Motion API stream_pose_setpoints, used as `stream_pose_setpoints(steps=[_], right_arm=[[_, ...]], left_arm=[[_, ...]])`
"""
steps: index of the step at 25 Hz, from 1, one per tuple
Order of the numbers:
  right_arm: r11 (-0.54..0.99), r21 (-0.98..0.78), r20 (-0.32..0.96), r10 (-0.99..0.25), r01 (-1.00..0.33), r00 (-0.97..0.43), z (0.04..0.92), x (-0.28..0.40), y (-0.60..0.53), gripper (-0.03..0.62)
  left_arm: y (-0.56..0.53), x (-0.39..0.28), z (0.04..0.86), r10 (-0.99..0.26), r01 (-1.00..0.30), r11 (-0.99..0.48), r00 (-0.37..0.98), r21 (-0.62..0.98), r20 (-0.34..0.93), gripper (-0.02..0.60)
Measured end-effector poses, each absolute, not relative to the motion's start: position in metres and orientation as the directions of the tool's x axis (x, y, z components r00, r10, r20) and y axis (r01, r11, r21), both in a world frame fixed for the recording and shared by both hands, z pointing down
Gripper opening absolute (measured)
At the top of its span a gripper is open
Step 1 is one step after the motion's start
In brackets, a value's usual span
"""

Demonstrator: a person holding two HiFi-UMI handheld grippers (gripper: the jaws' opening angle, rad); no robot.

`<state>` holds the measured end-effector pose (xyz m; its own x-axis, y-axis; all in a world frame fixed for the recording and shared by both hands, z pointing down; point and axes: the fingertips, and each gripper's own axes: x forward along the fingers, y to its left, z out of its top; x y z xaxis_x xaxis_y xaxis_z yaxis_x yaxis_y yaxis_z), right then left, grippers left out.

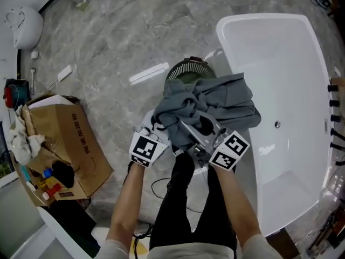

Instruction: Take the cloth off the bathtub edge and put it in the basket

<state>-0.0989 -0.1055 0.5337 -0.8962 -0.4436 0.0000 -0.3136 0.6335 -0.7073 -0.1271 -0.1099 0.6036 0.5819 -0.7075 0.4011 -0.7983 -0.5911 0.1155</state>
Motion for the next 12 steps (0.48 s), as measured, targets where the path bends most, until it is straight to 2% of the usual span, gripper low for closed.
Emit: stream_pose_setpoints(steps=[7, 12], right_arm=[[0.649, -0.73, -0.044, -0.36, -0.216, -0.932, 0.522, -0.188, -0.098, 0.126], [0.65, -0.737, -0.06, -0.334, -0.185, -0.941, 0.521, -0.222, -0.096, 0.126]], left_arm=[[-0.099, -0.219, 0.592, -0.788, -0.878, -0.464, 0.468, 0.114, 0.401, 0.156], [-0.096, -0.258, 0.593, -0.808, -0.903, -0.414, 0.423, 0.115, 0.411, 0.156]])
